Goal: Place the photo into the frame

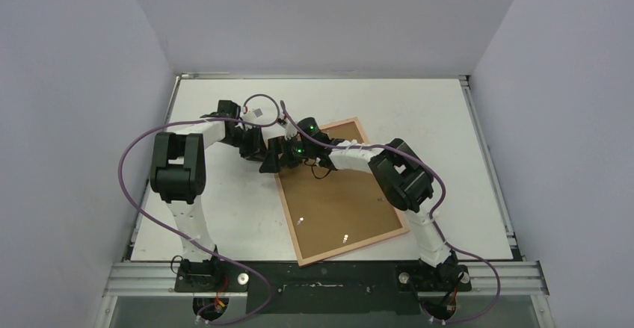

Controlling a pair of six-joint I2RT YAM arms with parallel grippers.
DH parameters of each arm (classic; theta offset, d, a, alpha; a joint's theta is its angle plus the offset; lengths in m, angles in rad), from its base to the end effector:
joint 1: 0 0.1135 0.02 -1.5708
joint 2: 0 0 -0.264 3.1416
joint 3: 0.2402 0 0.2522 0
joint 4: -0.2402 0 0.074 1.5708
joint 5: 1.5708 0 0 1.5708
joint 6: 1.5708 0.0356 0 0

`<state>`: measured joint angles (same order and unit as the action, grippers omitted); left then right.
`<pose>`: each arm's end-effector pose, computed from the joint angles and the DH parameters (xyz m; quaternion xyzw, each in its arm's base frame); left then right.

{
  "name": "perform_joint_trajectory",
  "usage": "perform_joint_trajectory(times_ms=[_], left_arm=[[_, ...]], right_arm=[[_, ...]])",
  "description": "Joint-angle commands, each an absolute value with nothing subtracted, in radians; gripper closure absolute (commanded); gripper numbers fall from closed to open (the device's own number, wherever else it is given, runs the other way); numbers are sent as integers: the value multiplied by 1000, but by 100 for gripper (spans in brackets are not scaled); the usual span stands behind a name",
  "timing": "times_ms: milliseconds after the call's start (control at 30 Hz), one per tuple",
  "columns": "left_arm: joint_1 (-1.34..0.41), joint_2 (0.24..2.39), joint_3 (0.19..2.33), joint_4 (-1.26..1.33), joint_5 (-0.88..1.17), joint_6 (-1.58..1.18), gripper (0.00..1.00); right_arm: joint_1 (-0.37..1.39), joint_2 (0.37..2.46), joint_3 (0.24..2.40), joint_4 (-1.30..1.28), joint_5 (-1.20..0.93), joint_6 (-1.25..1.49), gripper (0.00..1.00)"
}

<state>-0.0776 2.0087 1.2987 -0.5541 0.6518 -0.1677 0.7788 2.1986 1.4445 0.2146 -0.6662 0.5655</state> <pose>0.3849 -0.0516 0.1409 0.0067 0.9375 -0.3317 0.1049 0.3278 0.3544 0.1508 -0.2478 0.8003 0.5127 0.1875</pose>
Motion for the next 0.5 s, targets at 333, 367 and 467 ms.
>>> perform_joint_trajectory(times_ms=[333, 367, 467], left_arm=[[-40, 1920, 1341, -688, 639, -52, 78], [-40, 1900, 1331, -698, 648, -42, 76], [-49, 1868, 1294, -728, 665, -20, 74]], right_arm=[[750, 1879, 1326, 36, -609, 462, 8], [754, 1849, 1279, 24, -601, 454, 8], [774, 1756, 1125, 6, -575, 446, 8]])
